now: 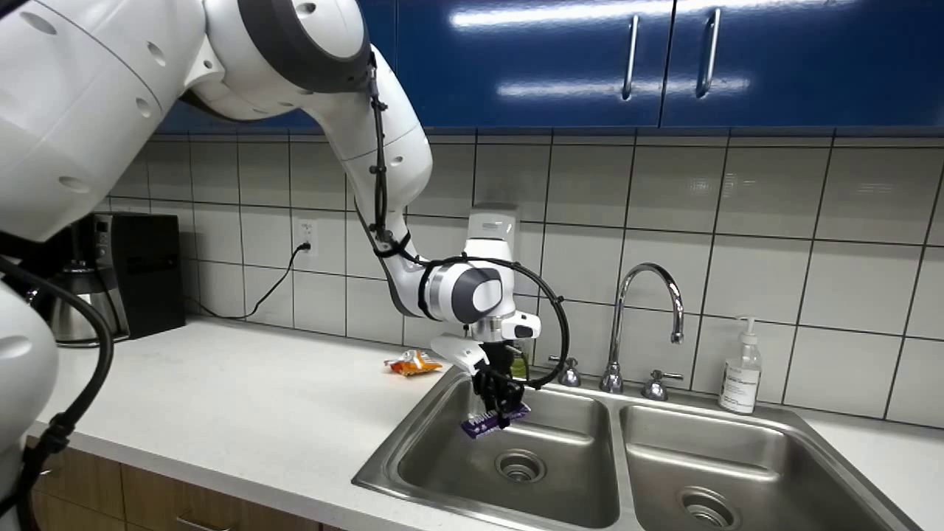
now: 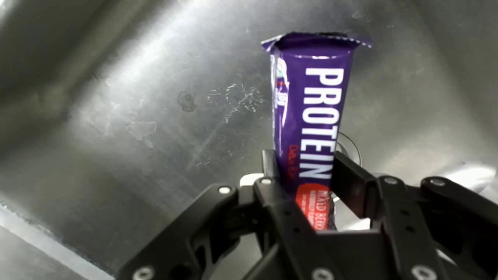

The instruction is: Take the protein bar out of the sink and place it on the counter to the left of the sink

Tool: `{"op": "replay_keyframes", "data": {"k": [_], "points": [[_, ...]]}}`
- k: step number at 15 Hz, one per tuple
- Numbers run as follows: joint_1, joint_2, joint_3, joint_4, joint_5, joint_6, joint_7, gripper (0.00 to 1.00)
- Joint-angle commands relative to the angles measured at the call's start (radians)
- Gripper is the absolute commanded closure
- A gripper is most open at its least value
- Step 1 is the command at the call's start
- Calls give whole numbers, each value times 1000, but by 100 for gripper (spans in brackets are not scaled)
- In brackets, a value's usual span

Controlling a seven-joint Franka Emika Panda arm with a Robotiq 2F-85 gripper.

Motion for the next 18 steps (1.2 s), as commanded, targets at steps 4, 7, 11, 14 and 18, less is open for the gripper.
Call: {"op": "replay_keyframes", "data": {"k": [4, 7, 11, 14, 18], "points": [[39, -250, 26, -251, -163, 7, -174, 87], [66, -322, 54, -335, -232, 15, -224, 87], [97, -375, 114, -418, -293, 36, -292, 87], [116, -379, 161, -458, -320, 70, -354, 87], [134, -365, 207, -497, -331, 116, -412, 87]]}}
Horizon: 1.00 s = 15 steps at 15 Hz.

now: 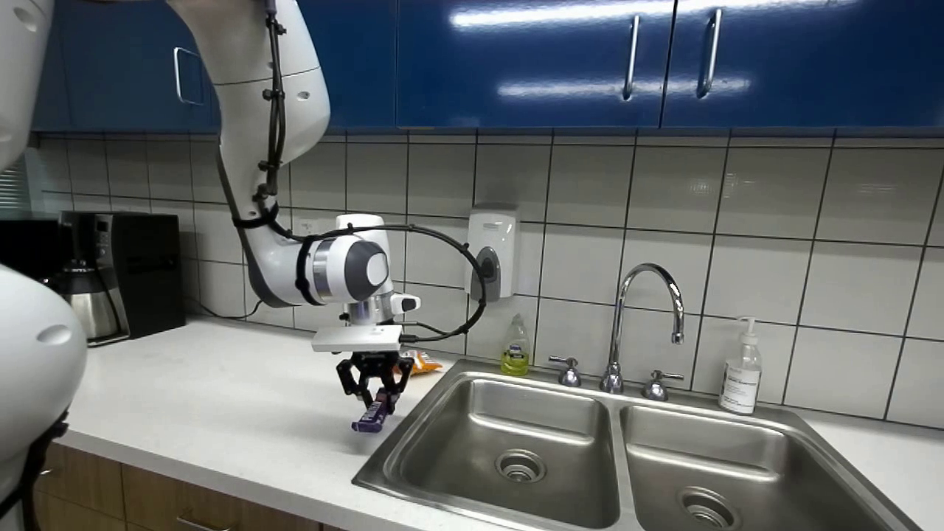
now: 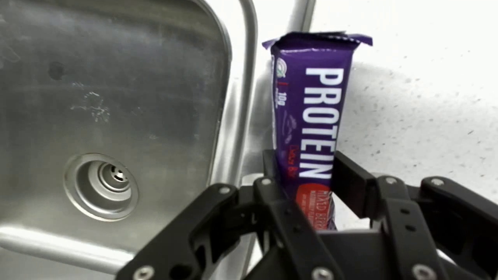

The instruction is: Take the protein bar out of the sink and place it on the counter to the left of the sink

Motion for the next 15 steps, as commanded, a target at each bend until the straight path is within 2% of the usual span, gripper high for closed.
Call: {"op": "replay_keyframes", "data": {"k": [1, 6, 15], "points": [[0, -24, 39, -59, -20, 47, -68, 87], [4, -11, 70, -92, -11, 75, -101, 87], [5, 24, 81, -101, -10, 97, -124, 87]]}}
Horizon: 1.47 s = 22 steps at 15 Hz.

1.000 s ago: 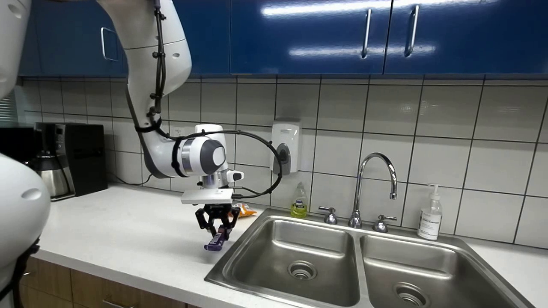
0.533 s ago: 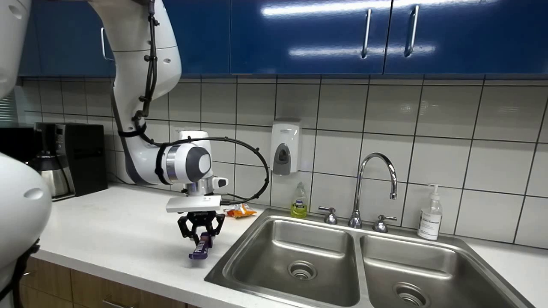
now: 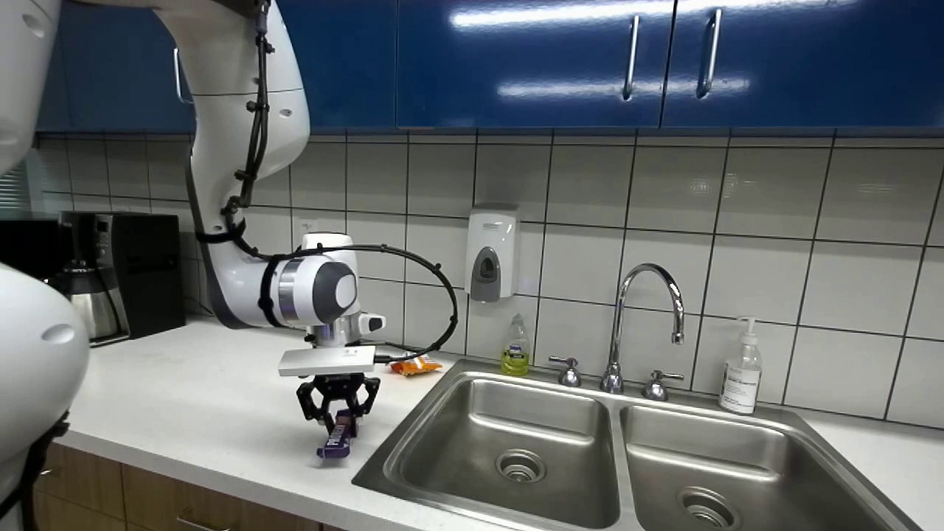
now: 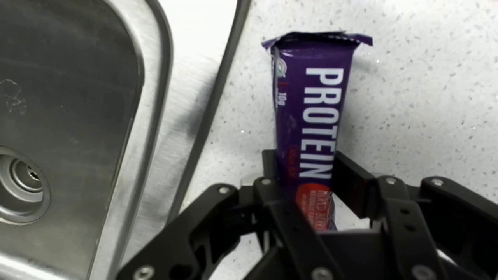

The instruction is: Take the protein bar out of the sink and place it on the counter to the left of the sink

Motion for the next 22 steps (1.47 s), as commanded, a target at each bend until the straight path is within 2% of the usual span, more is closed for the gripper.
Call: {"op": "replay_keyframes", "data": {"k": [1, 10, 11, 13, 16, 17, 22], "points": [[-8, 9, 10, -7, -8, 25, -24, 87], [-7, 32, 12, -6, -7, 32, -23, 87], [-7, 33, 13, -7, -6, 31, -23, 37], [-10, 31, 15, -9, -1, 32, -25, 29], [-12, 18, 17, -16, 2, 31, -25, 5], [-14, 9, 19, -20, 6, 30, -27, 1], [-21, -72, 31, -57, 26, 24, -35, 0]]}}
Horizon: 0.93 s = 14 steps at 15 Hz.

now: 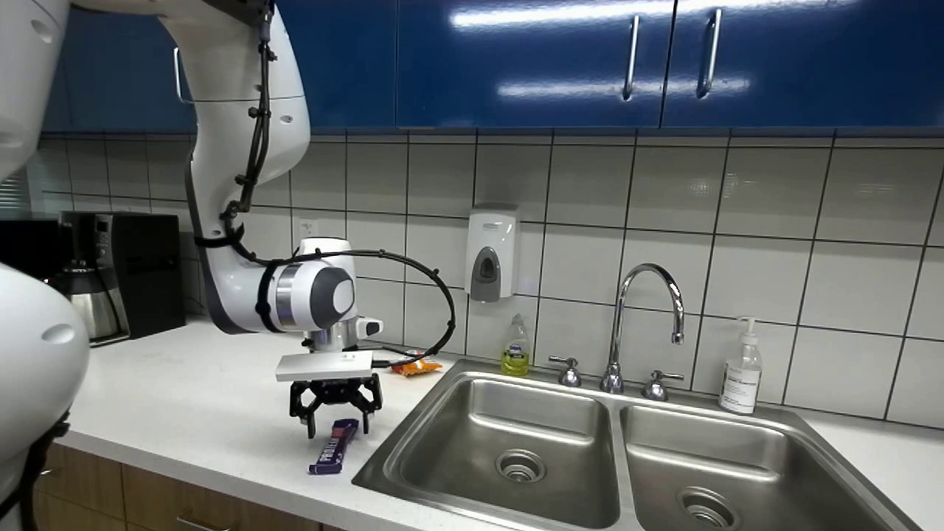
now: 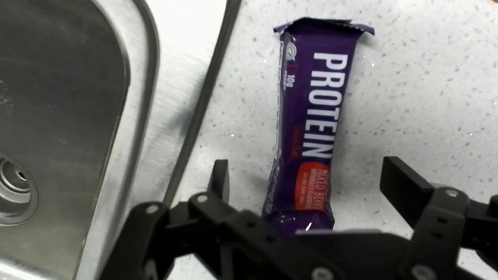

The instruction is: Take the protein bar out of the sink and place it on the counter to the left of the sink

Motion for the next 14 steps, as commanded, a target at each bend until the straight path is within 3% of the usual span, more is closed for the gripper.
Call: {"op": "replay_keyframes", "data": {"k": [1, 7, 14], "points": [[-25, -109, 28, -65, 31, 5, -33, 0], [-46, -221, 43, -108, 159, -23, -105, 0], [-88, -274, -31, -82, 345, -57, -73, 0]]}}
